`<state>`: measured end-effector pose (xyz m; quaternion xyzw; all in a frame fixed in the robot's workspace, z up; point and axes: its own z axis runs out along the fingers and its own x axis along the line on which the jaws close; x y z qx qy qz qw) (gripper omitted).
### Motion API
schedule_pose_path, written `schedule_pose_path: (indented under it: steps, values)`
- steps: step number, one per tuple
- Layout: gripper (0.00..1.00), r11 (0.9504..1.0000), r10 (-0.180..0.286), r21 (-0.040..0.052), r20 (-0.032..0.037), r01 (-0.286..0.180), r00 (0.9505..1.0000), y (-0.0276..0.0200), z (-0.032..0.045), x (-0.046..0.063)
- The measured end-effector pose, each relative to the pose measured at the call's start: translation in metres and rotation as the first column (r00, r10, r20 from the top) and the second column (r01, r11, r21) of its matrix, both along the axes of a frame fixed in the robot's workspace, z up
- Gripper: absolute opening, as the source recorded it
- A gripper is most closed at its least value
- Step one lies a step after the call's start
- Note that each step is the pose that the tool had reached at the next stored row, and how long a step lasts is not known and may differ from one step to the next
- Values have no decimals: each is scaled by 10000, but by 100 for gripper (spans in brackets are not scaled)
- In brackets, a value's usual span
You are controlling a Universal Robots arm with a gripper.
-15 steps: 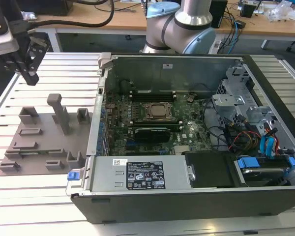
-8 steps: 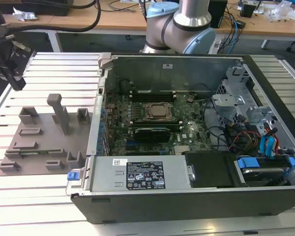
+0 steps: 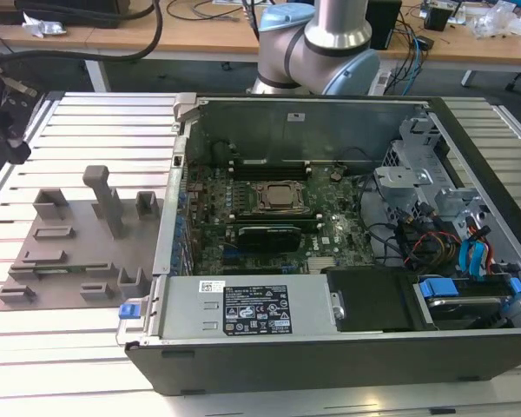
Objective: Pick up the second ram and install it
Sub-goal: 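Reach for the second ram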
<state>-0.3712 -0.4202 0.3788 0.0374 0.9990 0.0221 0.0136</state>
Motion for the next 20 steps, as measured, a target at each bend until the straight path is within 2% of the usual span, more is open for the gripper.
schedule_pose_path:
  steps: [9,12,14,16,18,20]
  values:
    - [10,10000,0,0,0,0,10000,-74,-44,-180]
    - [10,10000,-1,1,1,1,10000,-144,-75,-228]
    - [10,10000,0,-8,-2,0,10000,-152,-91,-217]
    - [10,10000,0,-15,-4,0,10000,-162,-113,-117]
    - [10,10000,-1,-15,-7,1,10000,-175,-124,-73]
    - [10,10000,0,-16,-8,0,10000,-228,-136,-56]
